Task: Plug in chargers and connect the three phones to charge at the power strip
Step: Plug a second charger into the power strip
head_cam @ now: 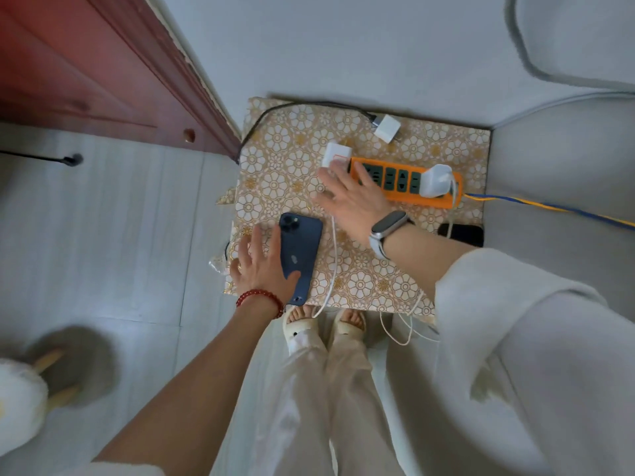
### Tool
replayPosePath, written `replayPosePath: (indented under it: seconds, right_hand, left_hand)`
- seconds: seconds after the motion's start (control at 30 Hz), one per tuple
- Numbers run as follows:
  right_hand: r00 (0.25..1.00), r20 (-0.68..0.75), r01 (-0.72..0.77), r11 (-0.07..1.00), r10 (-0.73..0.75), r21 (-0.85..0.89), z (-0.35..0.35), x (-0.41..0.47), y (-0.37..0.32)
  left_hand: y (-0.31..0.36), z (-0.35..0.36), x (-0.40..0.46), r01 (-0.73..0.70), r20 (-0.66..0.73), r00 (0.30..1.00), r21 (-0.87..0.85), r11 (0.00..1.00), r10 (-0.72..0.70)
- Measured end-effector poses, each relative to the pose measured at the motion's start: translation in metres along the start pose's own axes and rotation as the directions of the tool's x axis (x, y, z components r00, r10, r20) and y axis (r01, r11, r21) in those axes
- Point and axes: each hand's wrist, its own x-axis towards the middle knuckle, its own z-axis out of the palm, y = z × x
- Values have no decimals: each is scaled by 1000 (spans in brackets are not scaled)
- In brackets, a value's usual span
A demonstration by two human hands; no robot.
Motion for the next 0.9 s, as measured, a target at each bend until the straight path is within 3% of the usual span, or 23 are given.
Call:
replayPosePath:
  seconds: [0.17, 0.27, 0.33, 0.4, 0.53, 0.67, 0.77, 0.9]
  right_hand:
    - [999, -28, 25, 1000, -25, -1, -4, 15, 7]
    - [976, -218, 54, 991, -27, 121, -17, 12, 11]
    - [926, -369, 127, 986, -79, 106, -25, 7, 15]
    - [896, -430, 182, 975, -110, 130, -30, -1, 20]
    - [914, -405, 135, 945, -4, 296, -35, -18, 30]
    - [933, -306, -43, 902, 191, 430, -37, -42, 49]
    - [915, -253, -179, 878, 315, 443, -32, -60, 66]
    - [871, -211, -301, 821, 444, 486, -25, -71, 80]
  left_hand:
    - [-1, -1, 0, -12, -17, 1000, 6, 1000, 12]
    - [5, -9, -5, -60, -103, 994, -214, 975, 39]
    - [11, -16, -12, -221, -190, 970, -446, 867, 149]
    - [21, -21, -23, -319, -149, 945, -627, 711, 292]
    - [46, -24, -37, -152, 85, 927, -804, 575, 364]
    - [49, -31, -39, -89, 38, 967, -876, 474, 252]
    - [46, -42, -34, -153, -44, 974, -848, 507, 221]
    - [58, -56, -22, -293, -126, 944, -743, 602, 305]
